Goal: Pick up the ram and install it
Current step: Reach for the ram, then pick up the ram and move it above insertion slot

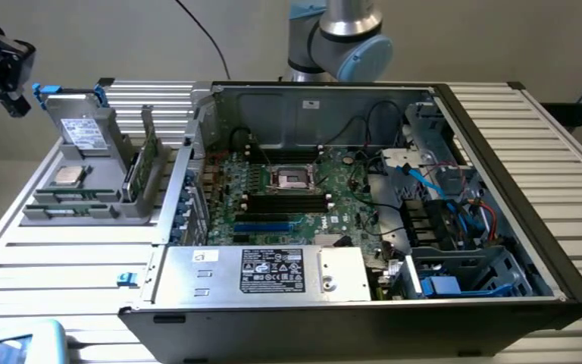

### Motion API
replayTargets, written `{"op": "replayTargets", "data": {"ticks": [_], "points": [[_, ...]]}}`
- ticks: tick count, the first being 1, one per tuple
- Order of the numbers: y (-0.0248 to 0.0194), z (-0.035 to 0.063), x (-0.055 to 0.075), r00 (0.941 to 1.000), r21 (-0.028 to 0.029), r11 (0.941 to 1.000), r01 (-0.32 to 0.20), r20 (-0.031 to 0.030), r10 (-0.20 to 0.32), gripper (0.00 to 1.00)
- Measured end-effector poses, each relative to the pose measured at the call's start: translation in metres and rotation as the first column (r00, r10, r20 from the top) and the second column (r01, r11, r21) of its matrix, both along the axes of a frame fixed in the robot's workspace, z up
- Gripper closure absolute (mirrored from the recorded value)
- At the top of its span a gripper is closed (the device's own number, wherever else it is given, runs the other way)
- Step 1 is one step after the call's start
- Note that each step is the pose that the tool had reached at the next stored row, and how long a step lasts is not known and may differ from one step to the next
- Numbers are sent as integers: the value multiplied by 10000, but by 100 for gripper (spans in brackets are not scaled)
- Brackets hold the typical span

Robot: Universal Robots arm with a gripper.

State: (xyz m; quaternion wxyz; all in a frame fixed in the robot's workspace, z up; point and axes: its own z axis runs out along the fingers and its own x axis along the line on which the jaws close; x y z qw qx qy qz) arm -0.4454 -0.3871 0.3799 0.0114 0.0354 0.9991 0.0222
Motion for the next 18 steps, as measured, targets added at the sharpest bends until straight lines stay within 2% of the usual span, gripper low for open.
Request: {"op": "replayTargets", "data": {"ticks": [4, 18], "points": [[24, -4, -61, 10000, -1, 10000, -1, -2, 1, 89], [24, -5, -70, 10000, 0, 10000, 0, 0, 0, 89]]}}
